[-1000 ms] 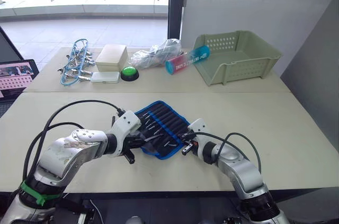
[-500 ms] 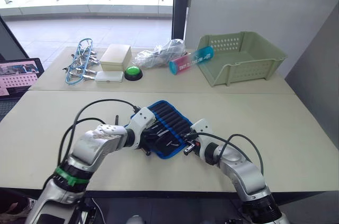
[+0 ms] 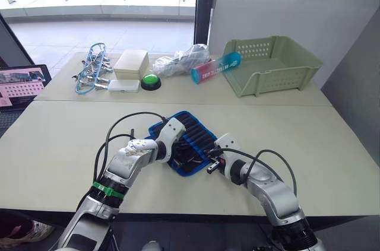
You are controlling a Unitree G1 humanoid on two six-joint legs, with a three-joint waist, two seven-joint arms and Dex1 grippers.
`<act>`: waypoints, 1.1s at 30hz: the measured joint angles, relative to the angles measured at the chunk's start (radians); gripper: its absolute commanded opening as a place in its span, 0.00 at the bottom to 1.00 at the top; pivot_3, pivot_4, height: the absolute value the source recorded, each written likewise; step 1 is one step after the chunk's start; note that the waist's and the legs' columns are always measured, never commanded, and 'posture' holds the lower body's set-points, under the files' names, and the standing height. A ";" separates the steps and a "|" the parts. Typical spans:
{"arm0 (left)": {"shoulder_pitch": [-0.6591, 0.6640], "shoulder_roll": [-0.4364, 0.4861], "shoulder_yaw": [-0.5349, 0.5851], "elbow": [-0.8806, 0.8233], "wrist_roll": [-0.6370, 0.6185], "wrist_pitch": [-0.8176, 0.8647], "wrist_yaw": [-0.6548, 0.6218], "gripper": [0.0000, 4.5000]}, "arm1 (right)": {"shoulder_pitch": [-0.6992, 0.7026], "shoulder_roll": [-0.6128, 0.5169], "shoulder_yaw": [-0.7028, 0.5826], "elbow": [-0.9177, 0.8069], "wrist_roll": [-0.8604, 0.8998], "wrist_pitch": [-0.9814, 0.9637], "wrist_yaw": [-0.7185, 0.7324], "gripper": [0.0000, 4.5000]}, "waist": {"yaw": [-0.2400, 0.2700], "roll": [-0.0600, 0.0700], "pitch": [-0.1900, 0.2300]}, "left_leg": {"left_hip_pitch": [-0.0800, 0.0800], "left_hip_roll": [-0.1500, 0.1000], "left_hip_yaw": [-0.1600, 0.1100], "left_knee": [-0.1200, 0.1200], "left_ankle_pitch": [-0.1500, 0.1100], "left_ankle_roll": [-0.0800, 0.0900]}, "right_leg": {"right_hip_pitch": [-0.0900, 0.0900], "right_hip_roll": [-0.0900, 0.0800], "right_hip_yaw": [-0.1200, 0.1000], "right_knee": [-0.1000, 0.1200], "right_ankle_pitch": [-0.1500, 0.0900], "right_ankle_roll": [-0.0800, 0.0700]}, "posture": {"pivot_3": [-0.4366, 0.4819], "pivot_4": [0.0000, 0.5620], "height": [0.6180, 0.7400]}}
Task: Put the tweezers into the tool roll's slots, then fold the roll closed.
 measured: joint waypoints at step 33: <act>1.147 -0.084 0.886 -0.704 -0.222 -0.258 0.078 0.99 | -0.020 -0.024 0.004 0.014 0.001 0.000 0.050 0.00 | -0.007 -0.001 0.000 | -0.005 0.000 0.000 0.000 -0.004 0.005 | -0.007 0.000 0.000 -0.001 0.000 0.000 | 0.48 0.27 0.85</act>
